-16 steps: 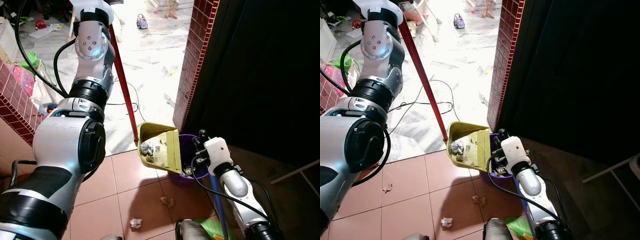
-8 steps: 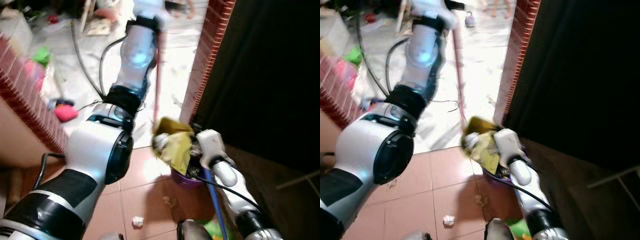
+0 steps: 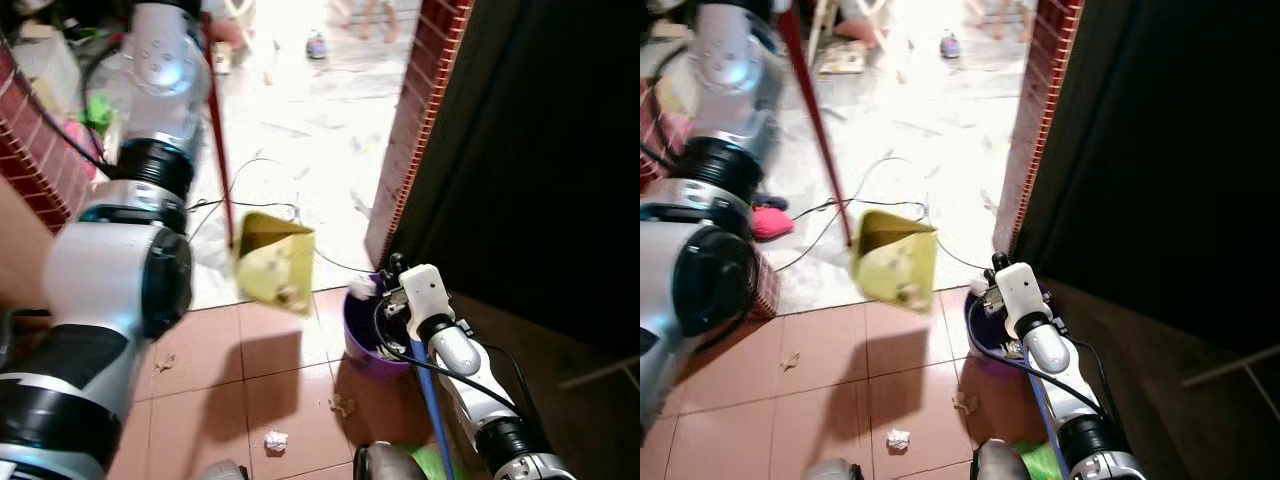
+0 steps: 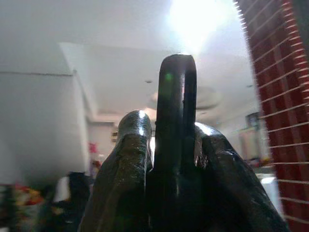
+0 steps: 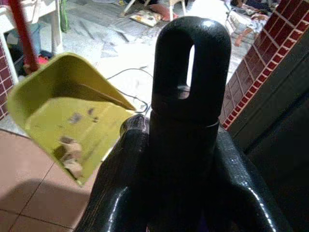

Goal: Sweep floor

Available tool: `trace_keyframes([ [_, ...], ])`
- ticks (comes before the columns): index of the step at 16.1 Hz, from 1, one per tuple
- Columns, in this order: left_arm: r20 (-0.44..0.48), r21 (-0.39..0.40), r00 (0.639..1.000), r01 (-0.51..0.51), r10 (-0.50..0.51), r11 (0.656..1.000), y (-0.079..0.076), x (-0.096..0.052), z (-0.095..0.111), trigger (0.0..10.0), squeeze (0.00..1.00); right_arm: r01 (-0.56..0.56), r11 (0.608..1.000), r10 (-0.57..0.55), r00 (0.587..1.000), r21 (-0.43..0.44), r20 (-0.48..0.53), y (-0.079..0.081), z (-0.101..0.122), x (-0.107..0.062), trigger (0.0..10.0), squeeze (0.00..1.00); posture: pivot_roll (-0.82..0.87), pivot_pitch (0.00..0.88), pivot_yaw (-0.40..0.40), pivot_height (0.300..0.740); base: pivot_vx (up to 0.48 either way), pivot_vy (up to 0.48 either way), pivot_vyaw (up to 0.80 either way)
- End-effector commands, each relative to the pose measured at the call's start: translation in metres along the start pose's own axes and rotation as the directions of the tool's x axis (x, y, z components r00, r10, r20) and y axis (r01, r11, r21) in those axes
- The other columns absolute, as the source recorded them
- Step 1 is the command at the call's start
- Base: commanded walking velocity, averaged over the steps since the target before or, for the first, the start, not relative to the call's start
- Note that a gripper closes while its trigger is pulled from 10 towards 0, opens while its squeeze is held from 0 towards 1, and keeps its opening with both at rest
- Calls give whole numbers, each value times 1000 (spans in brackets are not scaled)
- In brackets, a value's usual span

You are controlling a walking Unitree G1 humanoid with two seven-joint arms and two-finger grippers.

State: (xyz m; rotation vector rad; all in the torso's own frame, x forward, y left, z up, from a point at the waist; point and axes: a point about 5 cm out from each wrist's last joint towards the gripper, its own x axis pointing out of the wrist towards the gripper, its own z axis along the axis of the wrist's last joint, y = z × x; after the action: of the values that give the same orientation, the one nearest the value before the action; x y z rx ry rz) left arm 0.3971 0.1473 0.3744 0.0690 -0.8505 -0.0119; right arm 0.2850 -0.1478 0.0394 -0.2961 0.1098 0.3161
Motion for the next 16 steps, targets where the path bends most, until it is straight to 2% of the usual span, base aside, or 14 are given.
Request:
trace_keyframes([
  [1, 101, -5, 994, -43, 43, 999, 8, 12, 24, 10000, 0, -27, 998, 28, 1000, -61, 8, -4, 2, 2, 10000, 0, -123, 0, 0, 740, 0, 0, 0],
  [3, 18, 21, 997, -79, 78, 997, 18, -5, 1, 10000, 0, -28, 998, 28, 1000, -58, 6, -5, 1, 2, 10000, 0, -119, 0, 0, 740, 0, 0, 0],
  [5, -122, 39, 986, -111, 115, 993, 20, -40, -37, 10000, 0, -32, 999, 32, 999, -21, 6, -7, 1, 2, 10000, 0, -111, 0, 0, 740, 0, 0, 0],
  [6, -140, 46, 983, -112, 118, 993, 19, -48, -43, 10000, 0, -32, 999, 32, 999, -11, 7, -7, 1, 1, 10000, 0, -111, 0, 48, 740, 0, 0, 0],
  [16, -140, 46, 983, -112, 118, 993, 19, -48, -43, 10000, 0, -32, 999, 32, 999, -11, 7, -7, 1, 1, 10000, 0, -111, 0, 48, 740, 0, 0, 0],
])
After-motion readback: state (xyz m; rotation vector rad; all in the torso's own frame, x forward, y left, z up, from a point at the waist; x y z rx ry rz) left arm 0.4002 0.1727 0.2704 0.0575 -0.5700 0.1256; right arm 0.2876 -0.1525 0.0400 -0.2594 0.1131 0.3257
